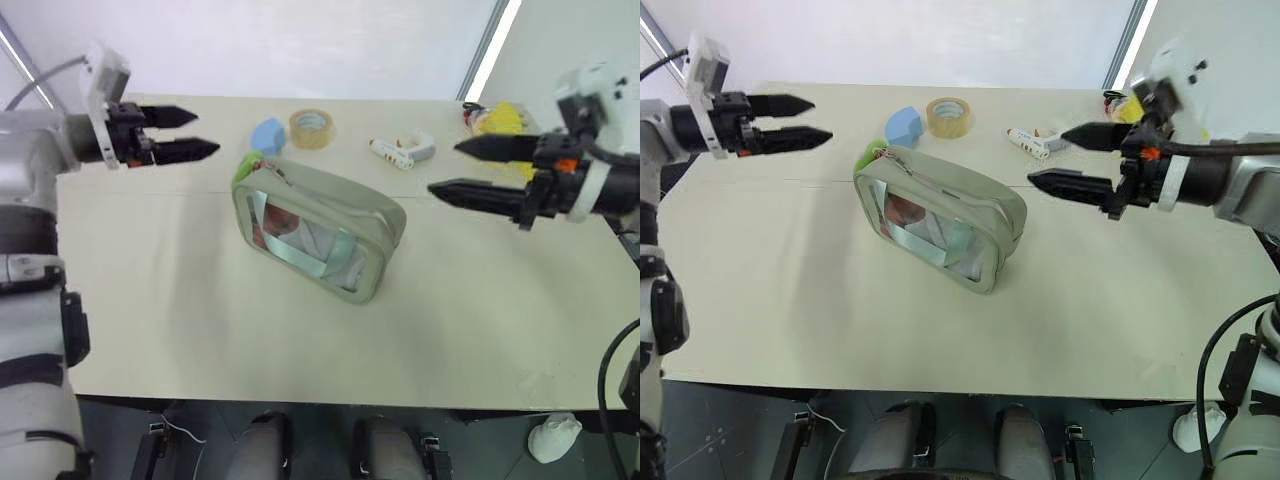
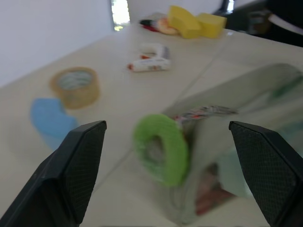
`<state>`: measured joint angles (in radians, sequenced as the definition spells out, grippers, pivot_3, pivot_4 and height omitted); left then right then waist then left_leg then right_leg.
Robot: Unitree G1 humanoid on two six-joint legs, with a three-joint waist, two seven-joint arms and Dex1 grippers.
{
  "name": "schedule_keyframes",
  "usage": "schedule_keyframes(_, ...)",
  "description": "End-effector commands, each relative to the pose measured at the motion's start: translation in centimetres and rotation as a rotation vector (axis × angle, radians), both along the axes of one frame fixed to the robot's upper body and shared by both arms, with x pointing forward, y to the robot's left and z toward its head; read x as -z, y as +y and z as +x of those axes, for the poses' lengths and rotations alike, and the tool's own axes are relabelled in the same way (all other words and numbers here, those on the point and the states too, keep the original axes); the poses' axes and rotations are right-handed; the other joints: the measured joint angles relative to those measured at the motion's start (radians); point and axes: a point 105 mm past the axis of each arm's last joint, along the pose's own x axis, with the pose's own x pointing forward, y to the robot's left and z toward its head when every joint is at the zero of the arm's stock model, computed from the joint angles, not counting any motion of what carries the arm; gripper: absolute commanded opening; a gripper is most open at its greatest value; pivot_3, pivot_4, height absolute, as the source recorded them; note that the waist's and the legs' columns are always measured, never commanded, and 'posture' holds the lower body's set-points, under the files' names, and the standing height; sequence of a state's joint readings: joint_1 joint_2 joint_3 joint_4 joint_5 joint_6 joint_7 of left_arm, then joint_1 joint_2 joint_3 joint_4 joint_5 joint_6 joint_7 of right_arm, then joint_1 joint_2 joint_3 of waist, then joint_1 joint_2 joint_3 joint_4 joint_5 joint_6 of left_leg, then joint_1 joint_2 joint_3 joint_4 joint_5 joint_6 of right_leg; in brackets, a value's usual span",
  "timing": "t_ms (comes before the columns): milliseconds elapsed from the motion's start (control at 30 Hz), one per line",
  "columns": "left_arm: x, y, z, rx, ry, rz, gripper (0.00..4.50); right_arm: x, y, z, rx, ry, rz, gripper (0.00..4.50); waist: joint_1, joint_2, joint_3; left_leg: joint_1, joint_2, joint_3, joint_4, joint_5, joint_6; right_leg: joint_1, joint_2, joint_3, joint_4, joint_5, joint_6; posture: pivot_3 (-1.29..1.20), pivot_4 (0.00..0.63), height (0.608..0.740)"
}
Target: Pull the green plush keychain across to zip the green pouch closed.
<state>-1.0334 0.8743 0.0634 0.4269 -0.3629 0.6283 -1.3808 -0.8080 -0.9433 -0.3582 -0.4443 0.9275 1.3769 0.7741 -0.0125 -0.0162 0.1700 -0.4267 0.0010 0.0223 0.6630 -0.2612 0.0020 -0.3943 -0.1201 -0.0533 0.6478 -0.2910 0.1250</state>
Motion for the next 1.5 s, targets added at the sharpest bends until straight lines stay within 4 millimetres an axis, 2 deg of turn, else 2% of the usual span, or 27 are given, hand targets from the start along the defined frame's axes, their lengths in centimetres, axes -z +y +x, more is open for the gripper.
schedule_keyframes(33, 0.3, -1.2, -2.3, 0.090, -0.010, 0.065, 4.43, -0.5, 0.8, -1.0, -0.037, -0.036, -0.022, 4.45, 0.000, 0.000, 0.000, 0.000, 0.001, 0.000, 0.000, 0.001, -0.002, 0.000, 0.000, 0.000, 0.001, 0.000, 0.000, 0.00, 0.150, 0.740)
schedule_keyframes(167, -0.5, -0.4, -1.3, -0.009, -0.043, 0.031, 4.43, -0.6, 1.2, -0.7, -0.030, -0.045, -0.022, 4.45, 0.001, 0.000, 0.000, -0.001, 0.000, 0.000, 0.001, 0.000, 0.000, -0.001, 0.000, 0.001, 0.001, 0.000, 0.000, 0.00, 0.150, 0.740)
schedule_keyframes(467, -1.3, -0.9, -1.1, 0.000, -0.101, 0.043, 4.43, -0.5, 2.1, -0.1, -0.022, -0.065, -0.042, 4.45, 0.000, 0.000, 0.000, -0.001, 0.000, 0.002, 0.001, 0.000, 0.000, -0.002, 0.000, 0.001, 0.001, 0.000, 0.000, 0.00, 0.150, 0.740)
schedule_keyframes(633, -3.3, -2.6, -1.8, 0.096, -0.126, 0.008, 4.43, -1.4, 6.8, 2.5, -0.024, -0.073, 0.052, 4.45, -0.007, 0.000, 0.000, -0.001, 0.000, 0.002, 0.001, 0.001, -0.001, -0.004, 0.001, 0.002, 0.003, 0.000, 0.000, 0.00, 0.150, 0.740)
schedule_keyframes(700, -3.6, -4.1, -2.8, 0.179, -0.121, 0.007, 4.43, -0.6, 9.6, 2.8, -0.076, -0.038, 0.049, 4.45, -0.007, 0.000, 0.000, -0.001, 0.000, 0.002, 0.000, 0.001, -0.002, -0.005, 0.001, 0.002, 0.003, 0.000, 0.000, 0.00, 0.150, 0.740)
schedule_keyframes(800, -3.2, -5.6, -4.0, 0.261, -0.116, 0.037, 4.43, 1.1, 12.4, 2.5, -0.146, -0.002, -0.003, 4.45, -0.006, 0.000, 0.000, -0.002, 0.000, 0.003, 0.001, 0.001, -0.002, -0.005, 0.000, 0.002, 0.003, 0.000, 0.000, 0.00, 0.150, 0.740)
schedule_keyframes(900, -3.2, -6.0, -4.9, 0.290, -0.116, 0.044, 4.43, 4.6, 13.1, 2.7, -0.164, -0.018, -0.191, 4.45, 0.000, 0.000, 0.000, -0.002, 0.000, 0.002, 0.002, 0.001, -0.002, -0.005, 0.000, 0.002, 0.003, 0.000, 0.000, 0.00, 0.150, 0.740)
schedule_keyframes(1000, -3.0, -5.6, -5.4, 0.283, -0.115, 0.061, 4.43, 5.8, 12.9, 2.7, -0.194, -0.012, -0.234, 4.45, -0.002, 0.000, 0.000, -0.002, -0.001, 0.001, 0.002, 0.001, -0.001, -0.004, 0.000, 0.002, 0.003, 0.000, 0.000, 0.00, 0.150, 0.740)
schedule_keyframes(1100, -2.7, -5.2, -5.4, 0.261, -0.115, 0.082, 4.50, 6.3, 12.6, 2.6, -0.240, -0.037, -0.290, 3.61, -0.006, 0.000, 0.000, -0.002, -0.001, 0.002, 0.001, 0.001, -0.002, -0.005, 0.001, 0.003, 0.003, 0.000, 0.000, 0.00, 0.150, 0.740)
schedule_keyframes(1233, -2.2, -4.6, -5.1, 0.222, -0.119, 0.095, 4.50, 5.3, 11.1, 4.7, -0.216, -0.216, -0.416, 1.55, -0.006, 0.000, 0.000, -0.002, -0.001, 0.002, 0.001, 0.000, 0.000, -0.005, 0.001, 0.003, 0.003, 0.000, 0.000, 0.00, 0.150, 0.740)
schedule_keyframes(1300, -2.2, -4.5, -4.9, 0.207, -0.128, 0.098, 4.50, 3.6, 10.5, 6.1, -0.220, -0.426, -0.521, 0.50, -0.006, 0.000, 0.000, -0.002, -0.001, 0.003, 0.001, 0.000, 0.000, -0.005, 0.001, 0.003, 0.002, 0.000, 0.000, 0.00, 0.150, 0.740)
schedule_keyframes(1367, -2.2, -4.3, -4.6, 0.193, -0.136, 0.097, 4.50, 2.4, 10.3, 6.8, -0.268, -0.659, -0.650, 0.50, -0.006, 0.000, 0.001, -0.002, -0.001, 0.003, 0.001, 0.000, 0.000, -0.006, 0.001, 0.004, 0.002, 0.000, 0.000, 0.00, 0.150, 0.740)
schedule_keyframes(1500, -2.4, -4.3, -4.3, 0.182, -0.152, 0.088, 4.50, 1.8, 10.5, 7.3, -0.326, -0.756, -0.661, 0.50, -0.007, 0.000, 0.001, -0.002, -0.001, 0.003, 0.001, 0.001, -0.002, -0.007, 0.001, 0.004, 0.002, 0.000, 0.000, 0.00, 0.150, 0.740)
